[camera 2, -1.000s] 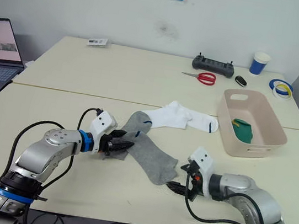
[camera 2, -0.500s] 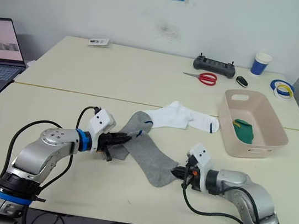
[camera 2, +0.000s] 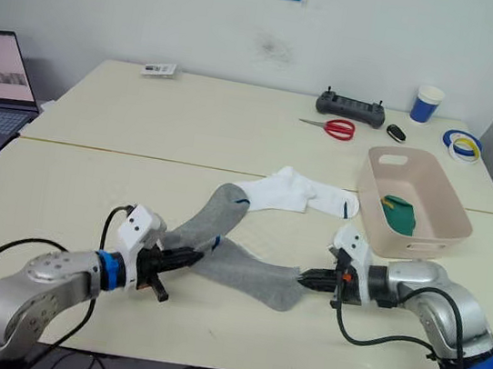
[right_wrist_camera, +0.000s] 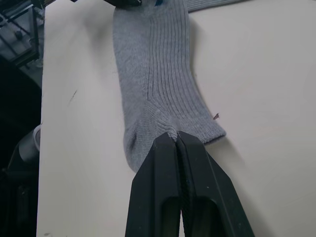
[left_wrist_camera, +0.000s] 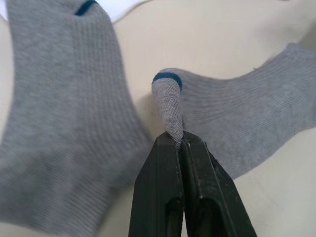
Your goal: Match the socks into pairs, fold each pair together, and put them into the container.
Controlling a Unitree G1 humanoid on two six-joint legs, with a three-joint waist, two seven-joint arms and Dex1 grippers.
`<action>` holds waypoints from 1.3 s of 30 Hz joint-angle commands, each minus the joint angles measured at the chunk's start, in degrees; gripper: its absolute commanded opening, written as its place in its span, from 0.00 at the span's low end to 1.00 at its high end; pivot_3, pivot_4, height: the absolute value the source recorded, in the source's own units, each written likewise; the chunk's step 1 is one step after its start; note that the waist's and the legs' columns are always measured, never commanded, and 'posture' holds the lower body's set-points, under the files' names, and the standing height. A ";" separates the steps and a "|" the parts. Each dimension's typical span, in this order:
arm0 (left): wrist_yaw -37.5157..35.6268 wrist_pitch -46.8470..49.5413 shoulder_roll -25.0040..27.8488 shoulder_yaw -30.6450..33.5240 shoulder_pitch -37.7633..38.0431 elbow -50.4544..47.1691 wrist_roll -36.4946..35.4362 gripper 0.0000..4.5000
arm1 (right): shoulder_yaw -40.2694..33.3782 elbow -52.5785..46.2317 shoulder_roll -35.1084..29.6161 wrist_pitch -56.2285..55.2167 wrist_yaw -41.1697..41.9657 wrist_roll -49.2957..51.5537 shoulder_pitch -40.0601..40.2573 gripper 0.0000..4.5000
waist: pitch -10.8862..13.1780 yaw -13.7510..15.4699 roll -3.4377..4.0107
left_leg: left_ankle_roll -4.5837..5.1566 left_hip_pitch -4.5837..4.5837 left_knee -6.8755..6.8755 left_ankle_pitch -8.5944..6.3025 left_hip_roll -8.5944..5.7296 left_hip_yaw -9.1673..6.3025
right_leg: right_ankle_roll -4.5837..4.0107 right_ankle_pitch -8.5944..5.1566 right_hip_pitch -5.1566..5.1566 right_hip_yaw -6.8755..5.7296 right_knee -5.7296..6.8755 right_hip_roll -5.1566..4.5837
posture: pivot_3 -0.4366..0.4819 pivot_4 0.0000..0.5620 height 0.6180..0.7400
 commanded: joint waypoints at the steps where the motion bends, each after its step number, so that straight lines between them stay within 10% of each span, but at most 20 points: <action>1: 4.86 -0.45 -2.37 -1.61 1.52 -5.00 0.96 0.00 | 1.14 0.78 -1.56 -1.62 3.36 -0.85 -0.46 0.00 | 0.00 0.25 0.00 | 0.00 0.00 0.02 0.00 -0.02 0.00 | 0.00 0.00 0.01 0.01 0.00 0.00 | 0.48 0.27 1.00; 11: 6.55 -6.36 -0.88 -7.71 7.78 -6.45 7.14 0.00 | 3.65 7.94 0.66 -7.91 4.36 -6.17 -0.17 0.11 | -0.01 0.26 -0.01 | 0.00 0.04 0.03 0.00 0.01 0.04 | 0.00 0.01 0.00 0.02 0.00 0.00 | 0.48 0.27 1.00; 18: 4.10 -7.06 -0.49 1.33 9.82 -7.56 1.40 0.43 | -1.19 5.24 -1.78 -6.93 6.47 -3.17 -0.27 0.61 | -0.01 0.26 -0.01 | 0.00 0.04 0.03 0.00 -0.02 0.08 | 0.00 0.01 0.00 0.00 0.01 0.00 | 0.48 0.27 1.00; 21: 1.61 -7.41 -0.05 7.93 10.45 -6.93 -3.14 0.64 | -3.75 3.41 -1.85 -6.90 7.02 -0.84 -0.23 0.62 | -0.01 0.27 -0.01 | 0.00 0.04 0.03 0.00 0.01 0.06 | -0.01 0.00 -0.01 -0.02 0.01 0.00 | 0.48 0.27 1.00; 27: -10.67 -12.05 7.87 14.36 8.52 -1.91 -7.54 0.60 | -3.94 3.27 3.21 -13.35 4.21 -3.03 -2.59 0.58 | 0.02 0.18 0.04 | 0.00 0.10 -0.02 0.00 0.04 0.05 | -0.04 -0.01 -0.03 -0.05 0.05 0.02 | 0.48 0.27 1.00; 35: -17.26 -27.58 7.67 -7.60 -2.81 6.45 7.13 0.09 | 5.54 4.42 10.63 -24.29 4.64 -10.77 -1.81 0.03 | 0.00 0.38 0.01 | -0.02 -0.02 0.00 0.00 -0.05 0.19 | 0.04 0.04 0.00 -0.03 -0.21 -0.02 | 0.48 0.27 1.00; 39: -16.94 -31.40 5.62 -12.66 -3.89 11.10 11.27 0.01 | 8.08 5.70 10.98 -26.88 5.04 -13.39 -0.06 0.00 | 0.00 0.32 0.01 | -0.01 -0.01 -0.04 0.00 0.01 0.16 | -0.03 0.07 -0.01 -0.04 -0.21 -0.02 | 0.48 0.27 1.00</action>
